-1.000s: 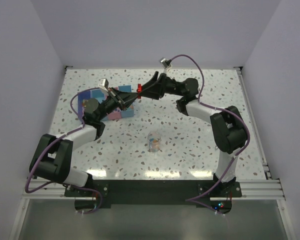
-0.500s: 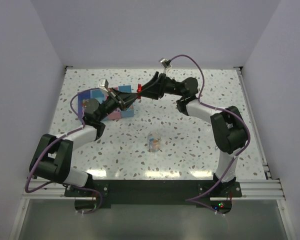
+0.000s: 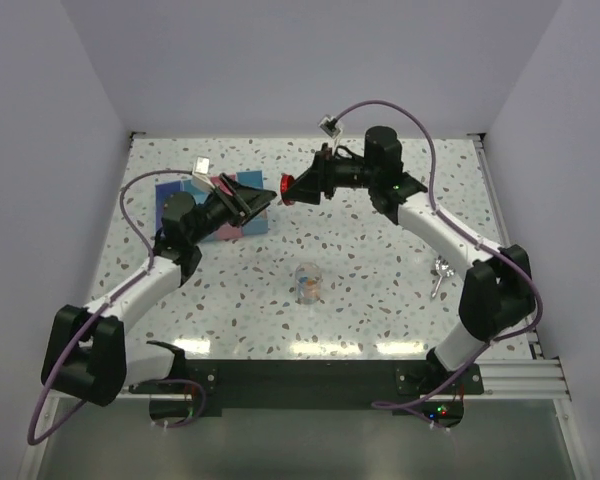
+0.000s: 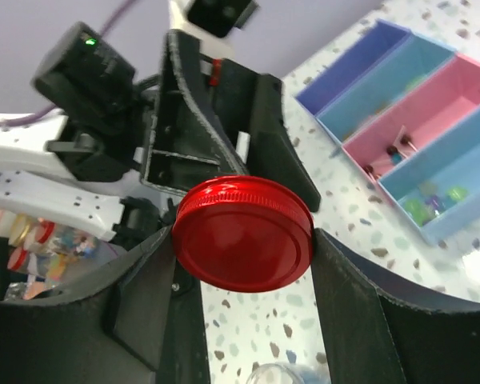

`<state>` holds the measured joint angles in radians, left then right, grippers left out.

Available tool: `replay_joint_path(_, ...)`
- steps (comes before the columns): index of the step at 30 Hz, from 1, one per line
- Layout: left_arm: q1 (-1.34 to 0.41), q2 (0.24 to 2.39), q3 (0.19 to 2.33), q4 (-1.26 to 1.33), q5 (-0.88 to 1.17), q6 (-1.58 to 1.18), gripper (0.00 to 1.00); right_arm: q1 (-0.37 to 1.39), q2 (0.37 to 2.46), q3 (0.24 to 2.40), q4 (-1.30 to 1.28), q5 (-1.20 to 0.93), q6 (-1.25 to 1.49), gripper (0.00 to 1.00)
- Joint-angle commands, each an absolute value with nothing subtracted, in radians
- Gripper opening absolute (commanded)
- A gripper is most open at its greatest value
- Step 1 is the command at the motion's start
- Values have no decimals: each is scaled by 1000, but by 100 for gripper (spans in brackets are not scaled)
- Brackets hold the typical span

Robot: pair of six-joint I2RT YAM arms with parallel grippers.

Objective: Pack the candies
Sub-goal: Pick up the bottle lid at the center of the board, then close the bottle lid on the packing bottle.

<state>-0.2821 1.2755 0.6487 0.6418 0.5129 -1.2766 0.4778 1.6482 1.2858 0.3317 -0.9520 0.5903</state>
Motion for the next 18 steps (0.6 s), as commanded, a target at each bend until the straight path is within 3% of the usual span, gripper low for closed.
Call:
replay_joint_path(1,-281,1187,718,346,414,-921,68,489,1585,1442,-383,-809,188,22)
replay_joint_path(7,-281,1023,709,37,127,-539,85,592,1595,1578,-938,-496,21,22)
replay_joint_path(13,-281,862,649,-109,-95,-301,94,689,1617,1612,-1178,-310,55,22)
replay_joint_path(18,-281,773,580,-124,-262,-212,95,755,1666,1693,-1278,-224,81,22)
